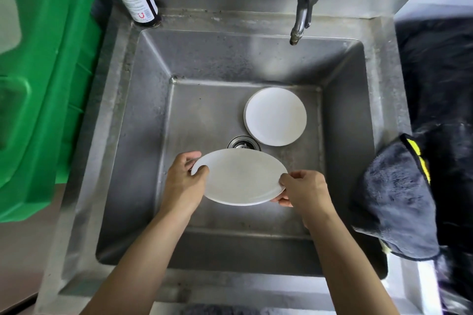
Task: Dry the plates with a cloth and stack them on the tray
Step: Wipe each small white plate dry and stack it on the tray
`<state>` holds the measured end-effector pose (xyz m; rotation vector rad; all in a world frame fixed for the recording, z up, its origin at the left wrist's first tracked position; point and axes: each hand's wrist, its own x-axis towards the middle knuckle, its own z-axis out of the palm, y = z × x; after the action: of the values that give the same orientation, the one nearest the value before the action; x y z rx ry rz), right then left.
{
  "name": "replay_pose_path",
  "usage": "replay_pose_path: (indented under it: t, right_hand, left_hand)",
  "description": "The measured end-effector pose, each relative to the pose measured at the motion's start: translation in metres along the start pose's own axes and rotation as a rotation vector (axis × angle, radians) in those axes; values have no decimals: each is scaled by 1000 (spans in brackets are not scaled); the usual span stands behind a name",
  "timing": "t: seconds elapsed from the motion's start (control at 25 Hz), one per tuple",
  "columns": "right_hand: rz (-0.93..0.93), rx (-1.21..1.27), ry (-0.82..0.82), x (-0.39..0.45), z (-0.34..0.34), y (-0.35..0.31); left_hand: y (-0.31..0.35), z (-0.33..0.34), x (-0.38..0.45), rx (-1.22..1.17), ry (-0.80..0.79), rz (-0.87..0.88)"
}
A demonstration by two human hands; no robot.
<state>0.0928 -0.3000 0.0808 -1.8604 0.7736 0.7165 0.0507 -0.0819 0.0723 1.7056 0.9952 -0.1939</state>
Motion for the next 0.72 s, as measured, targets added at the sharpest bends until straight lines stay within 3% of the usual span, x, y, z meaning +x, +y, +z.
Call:
replay_pose_path:
  t: [0.2, 0.4, 0.52, 0.72]
  right_hand:
    - [41, 154, -32, -26, -4, 0]
    - [25, 266, -62, -56, 2, 10]
    - [3, 245, -120, -65, 0, 18]
    - [-110, 191, -78, -70, -22, 13]
  left_hand:
    - [19, 6, -24, -20, 130, -68]
    - [44, 10, -54, -575, 213, -402]
    - [49, 5, -60, -616, 153, -312]
    - [67, 15, -67, -533, 118, -193]
